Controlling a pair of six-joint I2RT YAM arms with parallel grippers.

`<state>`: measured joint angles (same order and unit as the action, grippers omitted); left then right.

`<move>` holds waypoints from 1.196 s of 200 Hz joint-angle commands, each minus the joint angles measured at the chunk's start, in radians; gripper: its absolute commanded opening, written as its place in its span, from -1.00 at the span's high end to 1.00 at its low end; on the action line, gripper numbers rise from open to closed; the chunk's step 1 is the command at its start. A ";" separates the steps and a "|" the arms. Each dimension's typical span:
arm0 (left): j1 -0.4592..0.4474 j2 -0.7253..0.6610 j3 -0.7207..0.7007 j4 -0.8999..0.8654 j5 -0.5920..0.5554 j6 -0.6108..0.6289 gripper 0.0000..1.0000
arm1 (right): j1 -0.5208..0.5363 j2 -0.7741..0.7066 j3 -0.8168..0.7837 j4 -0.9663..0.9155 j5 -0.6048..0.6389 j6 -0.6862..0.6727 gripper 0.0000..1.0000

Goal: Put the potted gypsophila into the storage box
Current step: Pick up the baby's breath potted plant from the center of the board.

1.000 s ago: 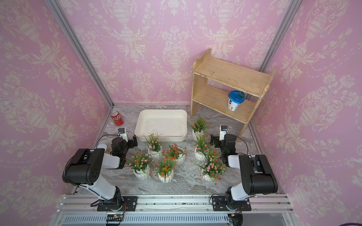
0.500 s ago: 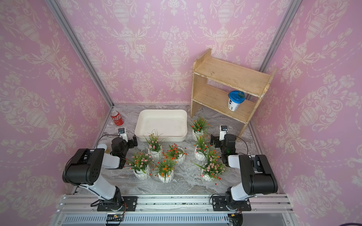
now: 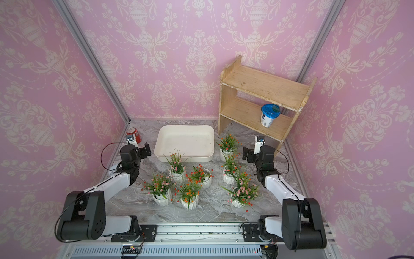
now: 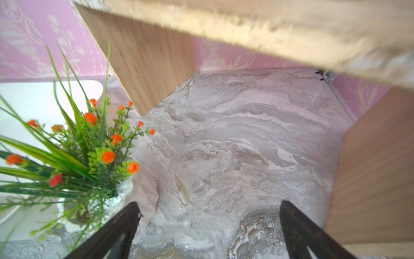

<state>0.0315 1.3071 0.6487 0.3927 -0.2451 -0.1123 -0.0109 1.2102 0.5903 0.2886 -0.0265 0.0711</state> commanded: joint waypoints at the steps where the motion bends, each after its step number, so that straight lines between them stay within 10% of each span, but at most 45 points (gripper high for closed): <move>1: 0.009 -0.079 0.131 -0.420 -0.112 -0.146 -0.99 | -0.002 -0.091 0.133 -0.308 0.049 0.089 -0.99; 52: 0.010 -0.175 0.294 -0.759 -0.052 -0.305 -0.99 | 0.007 0.041 0.531 -0.878 0.023 0.166 -1.00; 120: 0.005 -0.200 0.394 -0.960 0.249 -0.283 -0.99 | 0.013 0.159 0.574 -0.959 -0.066 0.334 -0.99; 239: 0.001 -0.243 0.480 -1.687 0.228 -0.320 -0.98 | 0.028 0.104 0.574 -1.023 -0.091 0.309 -0.99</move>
<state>0.0353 1.0775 1.0725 -1.0473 -0.0055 -0.4023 0.0032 1.3445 1.1370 -0.6823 -0.0849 0.3866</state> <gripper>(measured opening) 0.992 0.996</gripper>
